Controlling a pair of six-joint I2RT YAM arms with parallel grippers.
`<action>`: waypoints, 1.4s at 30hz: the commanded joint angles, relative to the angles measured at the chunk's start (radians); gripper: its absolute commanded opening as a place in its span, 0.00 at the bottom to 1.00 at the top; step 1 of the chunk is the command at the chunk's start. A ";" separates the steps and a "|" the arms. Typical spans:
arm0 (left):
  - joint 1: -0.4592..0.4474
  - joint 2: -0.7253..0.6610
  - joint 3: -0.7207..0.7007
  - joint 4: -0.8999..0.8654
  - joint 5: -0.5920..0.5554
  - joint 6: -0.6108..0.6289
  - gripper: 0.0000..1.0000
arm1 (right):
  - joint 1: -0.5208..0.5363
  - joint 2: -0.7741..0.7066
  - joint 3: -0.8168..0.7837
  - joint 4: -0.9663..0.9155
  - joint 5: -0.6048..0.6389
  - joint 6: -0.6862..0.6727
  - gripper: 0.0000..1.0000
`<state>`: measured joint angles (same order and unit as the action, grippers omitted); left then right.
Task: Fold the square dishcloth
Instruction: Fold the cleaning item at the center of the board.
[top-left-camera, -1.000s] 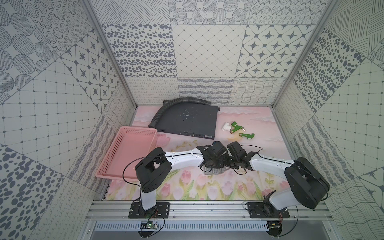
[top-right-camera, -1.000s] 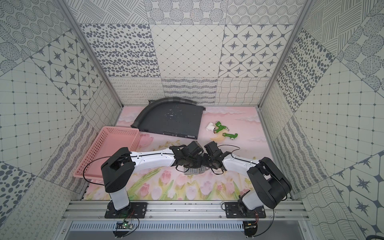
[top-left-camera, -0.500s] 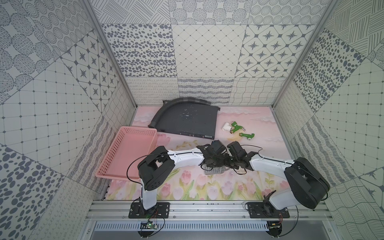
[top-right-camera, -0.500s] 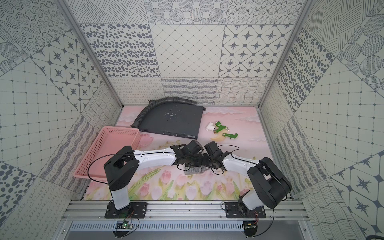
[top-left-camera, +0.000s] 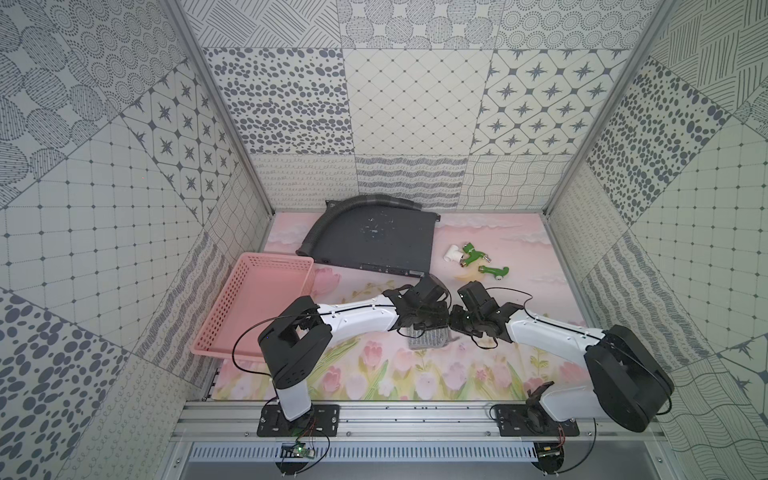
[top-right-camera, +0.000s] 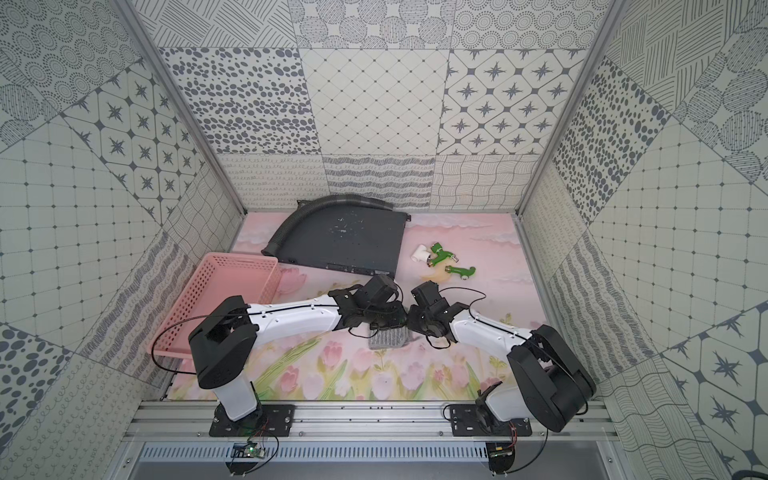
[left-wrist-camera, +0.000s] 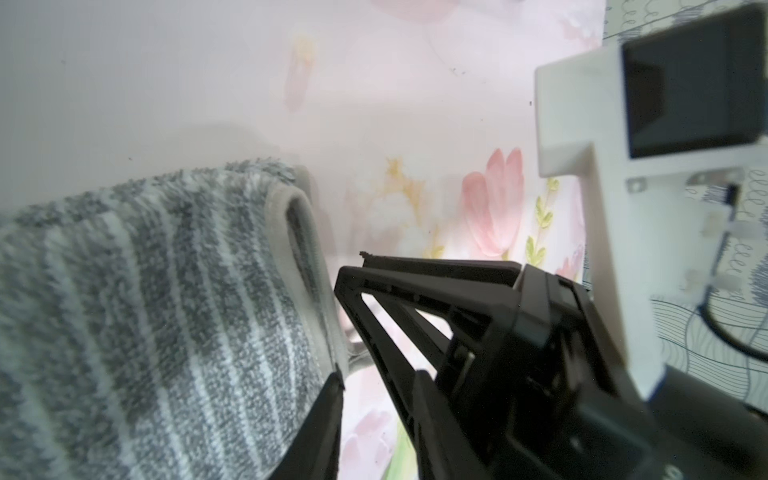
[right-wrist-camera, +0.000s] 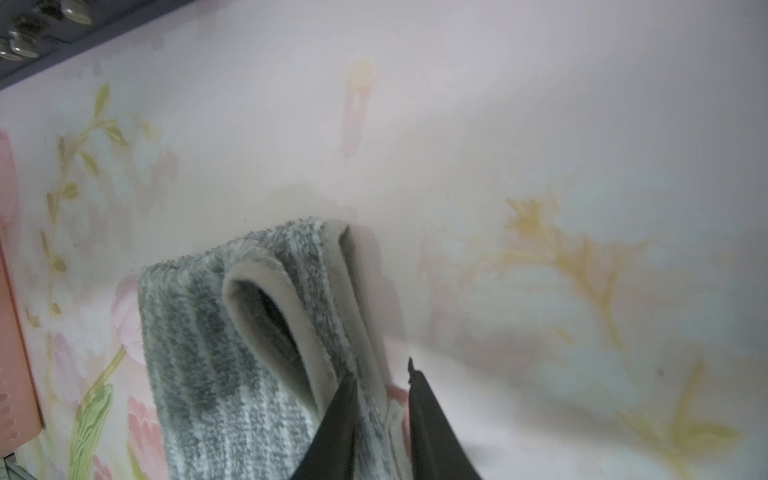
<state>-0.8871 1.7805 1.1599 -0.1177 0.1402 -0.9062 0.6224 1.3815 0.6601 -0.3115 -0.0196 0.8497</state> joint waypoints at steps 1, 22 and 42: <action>0.005 -0.063 -0.024 0.127 0.098 -0.026 0.33 | 0.002 -0.052 0.044 -0.070 0.082 -0.029 0.26; 0.059 -0.303 -0.253 -0.044 -0.166 -0.002 0.24 | 0.158 0.016 0.201 -0.182 0.146 -0.080 0.22; 0.062 -0.207 -0.274 -0.025 -0.128 -0.013 0.22 | 0.161 0.117 0.181 -0.141 0.133 -0.048 0.29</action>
<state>-0.8307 1.5543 0.8944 -0.1310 0.0093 -0.9207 0.7795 1.5002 0.8448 -0.4839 0.1135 0.7967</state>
